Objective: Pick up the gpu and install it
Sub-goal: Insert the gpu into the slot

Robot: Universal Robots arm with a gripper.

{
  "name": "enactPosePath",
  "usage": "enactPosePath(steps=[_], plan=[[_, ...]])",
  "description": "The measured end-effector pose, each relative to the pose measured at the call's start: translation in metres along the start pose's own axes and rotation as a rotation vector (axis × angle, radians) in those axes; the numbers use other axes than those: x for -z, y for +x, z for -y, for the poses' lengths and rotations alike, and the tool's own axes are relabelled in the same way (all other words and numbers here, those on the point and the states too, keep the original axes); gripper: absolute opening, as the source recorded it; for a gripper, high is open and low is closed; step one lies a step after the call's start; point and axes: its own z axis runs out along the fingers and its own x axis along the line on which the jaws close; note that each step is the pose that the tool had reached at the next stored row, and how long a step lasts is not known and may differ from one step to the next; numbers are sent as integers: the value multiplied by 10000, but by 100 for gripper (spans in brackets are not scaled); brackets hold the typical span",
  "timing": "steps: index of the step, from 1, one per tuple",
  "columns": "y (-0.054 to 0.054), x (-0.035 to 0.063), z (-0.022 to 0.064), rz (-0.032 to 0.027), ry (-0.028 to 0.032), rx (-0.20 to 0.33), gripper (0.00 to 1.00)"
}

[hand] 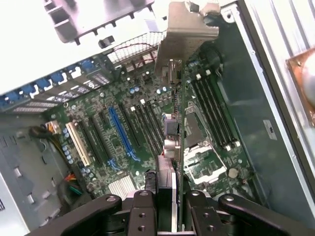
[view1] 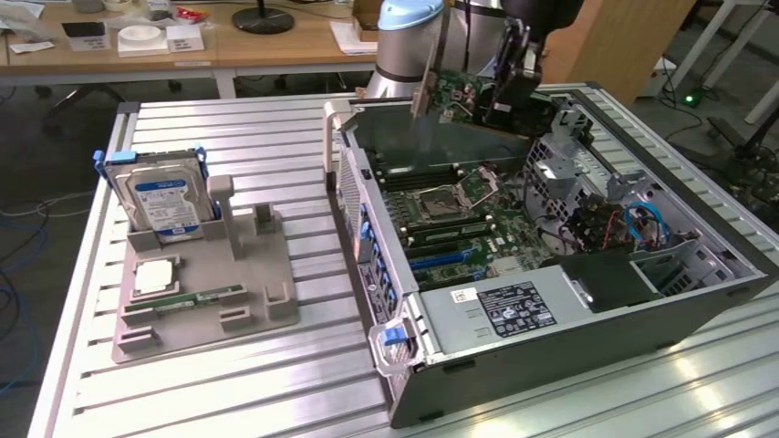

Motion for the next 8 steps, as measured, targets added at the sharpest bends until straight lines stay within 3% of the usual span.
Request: enactPosePath(steps=[4, 8], plan=[[5, -13, 2, 85, 201, 298, 27], [6, -33, 4, 113, 273, 914, 27]])
